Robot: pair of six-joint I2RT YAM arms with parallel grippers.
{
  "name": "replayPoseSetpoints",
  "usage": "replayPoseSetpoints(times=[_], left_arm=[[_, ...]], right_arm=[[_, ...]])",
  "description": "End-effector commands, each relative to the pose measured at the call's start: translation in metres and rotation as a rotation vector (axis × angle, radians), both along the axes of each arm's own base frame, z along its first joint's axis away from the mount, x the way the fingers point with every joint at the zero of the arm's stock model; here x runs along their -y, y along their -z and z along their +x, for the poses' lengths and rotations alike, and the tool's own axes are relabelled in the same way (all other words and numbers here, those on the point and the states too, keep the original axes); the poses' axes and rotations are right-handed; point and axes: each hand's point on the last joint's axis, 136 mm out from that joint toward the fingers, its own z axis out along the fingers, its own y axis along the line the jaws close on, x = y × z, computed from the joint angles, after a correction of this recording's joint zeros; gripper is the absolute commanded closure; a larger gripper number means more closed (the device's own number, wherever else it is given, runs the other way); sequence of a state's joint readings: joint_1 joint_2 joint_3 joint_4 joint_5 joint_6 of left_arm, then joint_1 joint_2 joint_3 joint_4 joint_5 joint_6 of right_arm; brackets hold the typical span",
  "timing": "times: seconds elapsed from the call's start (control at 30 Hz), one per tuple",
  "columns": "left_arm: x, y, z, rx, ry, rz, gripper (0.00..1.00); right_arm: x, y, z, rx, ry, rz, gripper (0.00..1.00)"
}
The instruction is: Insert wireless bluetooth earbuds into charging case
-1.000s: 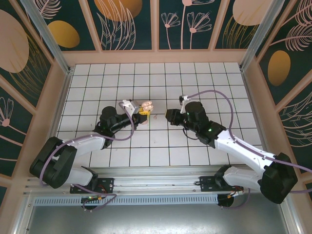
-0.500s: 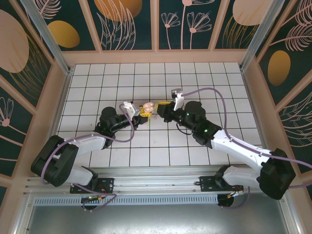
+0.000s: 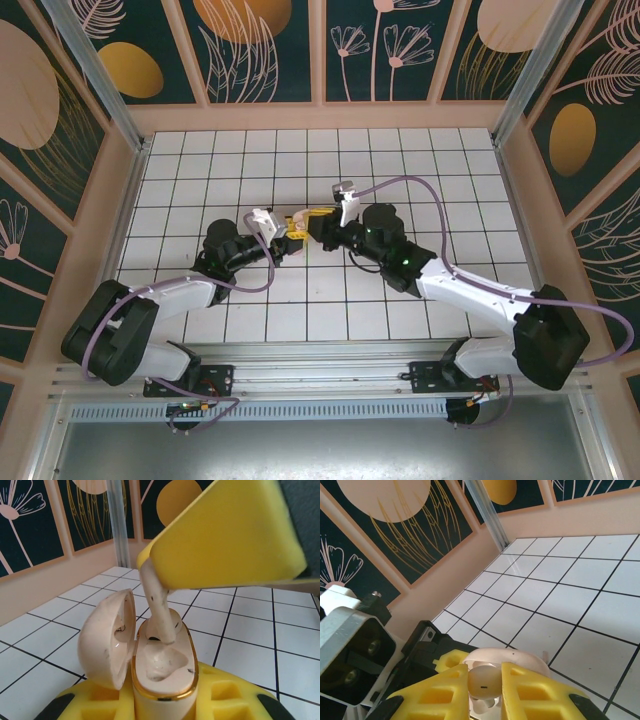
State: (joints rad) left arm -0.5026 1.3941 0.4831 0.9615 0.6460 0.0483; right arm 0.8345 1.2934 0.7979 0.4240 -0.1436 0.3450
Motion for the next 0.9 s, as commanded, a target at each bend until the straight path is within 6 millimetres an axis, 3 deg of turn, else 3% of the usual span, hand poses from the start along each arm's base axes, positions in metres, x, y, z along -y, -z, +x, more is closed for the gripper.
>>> replayPoseSetpoints(times=[0.0, 0.5, 0.87], left_arm=[[0.001, -0.017, -0.002, 0.044, 0.007, -0.028, 0.82], [-0.002, -0.021, 0.0, 0.046, -0.019, -0.035, 0.82], [-0.003, -0.023, 0.0, 0.053, -0.026, -0.033, 0.82]], right_arm=[[-0.007, -0.02, -0.001, 0.065, -0.016, 0.037, 0.81], [0.005, -0.008, -0.005, 0.041, 0.016, -0.006, 0.81], [-0.001, 0.004, -0.008, 0.021, 0.001, -0.059, 0.82]])
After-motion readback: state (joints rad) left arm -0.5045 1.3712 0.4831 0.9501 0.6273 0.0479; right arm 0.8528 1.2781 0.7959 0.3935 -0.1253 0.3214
